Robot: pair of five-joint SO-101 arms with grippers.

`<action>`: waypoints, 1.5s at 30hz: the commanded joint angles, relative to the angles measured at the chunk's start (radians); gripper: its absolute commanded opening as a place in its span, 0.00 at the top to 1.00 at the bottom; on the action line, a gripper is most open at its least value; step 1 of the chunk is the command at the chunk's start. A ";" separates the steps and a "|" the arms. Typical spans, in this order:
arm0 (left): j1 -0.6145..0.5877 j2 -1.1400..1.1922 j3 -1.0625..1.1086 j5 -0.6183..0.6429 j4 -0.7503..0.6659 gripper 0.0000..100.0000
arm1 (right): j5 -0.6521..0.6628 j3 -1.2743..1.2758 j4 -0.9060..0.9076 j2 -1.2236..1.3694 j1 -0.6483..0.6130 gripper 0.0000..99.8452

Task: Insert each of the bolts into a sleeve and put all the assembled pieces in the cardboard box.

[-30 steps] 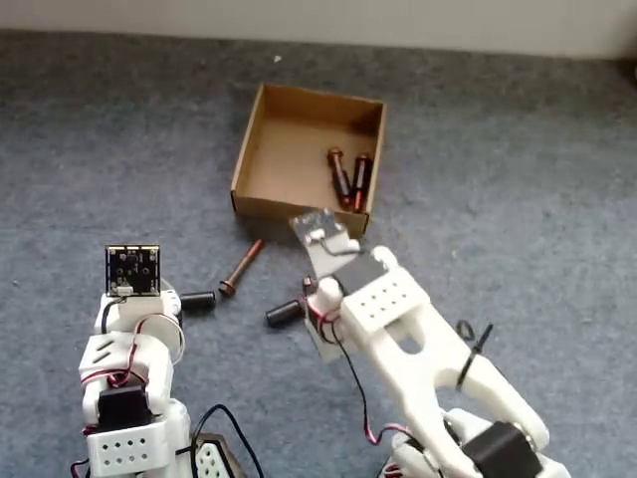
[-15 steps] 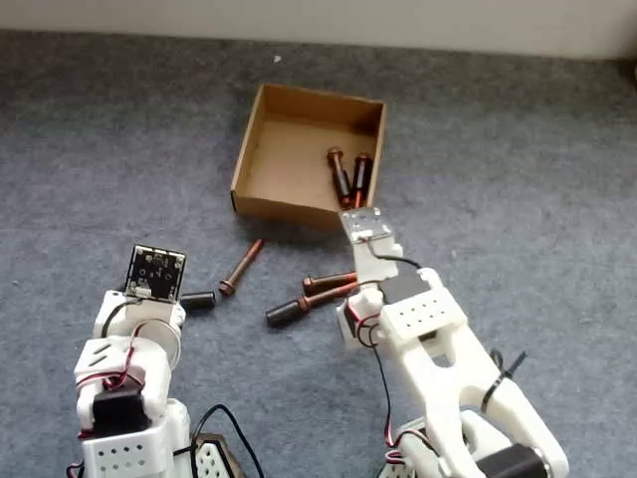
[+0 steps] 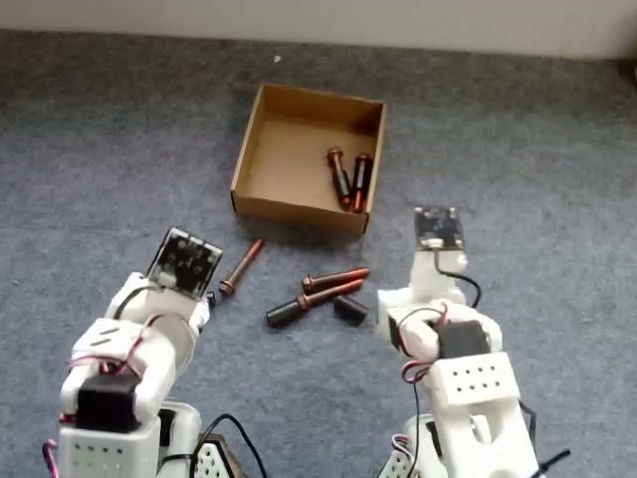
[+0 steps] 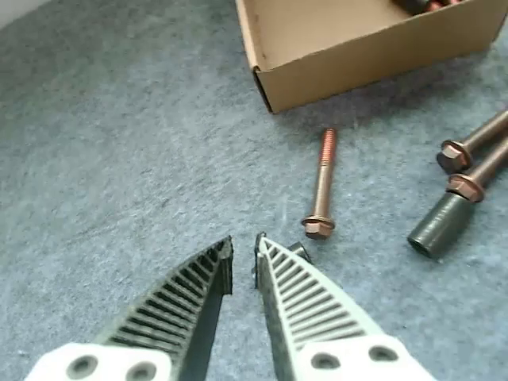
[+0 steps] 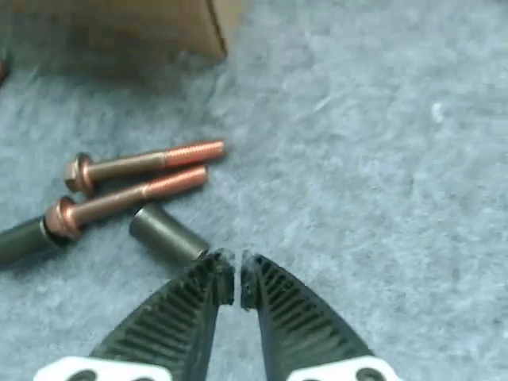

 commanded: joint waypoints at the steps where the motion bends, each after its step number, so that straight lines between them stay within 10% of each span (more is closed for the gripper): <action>1: 0.101 0.291 -0.189 -0.012 0.008 0.84 | 0.005 0.025 -0.061 -0.102 0.065 1.00; 13: 0.159 0.578 -0.331 0.071 0.000 0.82 | 0.081 0.079 -0.056 -0.105 -0.015 0.99; 31: -0.216 0.166 0.211 0.203 -0.396 0.82 | 0.224 -0.481 0.222 0.539 -0.232 0.90; 45: -0.229 -0.280 0.446 0.207 -0.427 0.82 | 0.316 -0.677 0.214 0.897 -0.298 0.90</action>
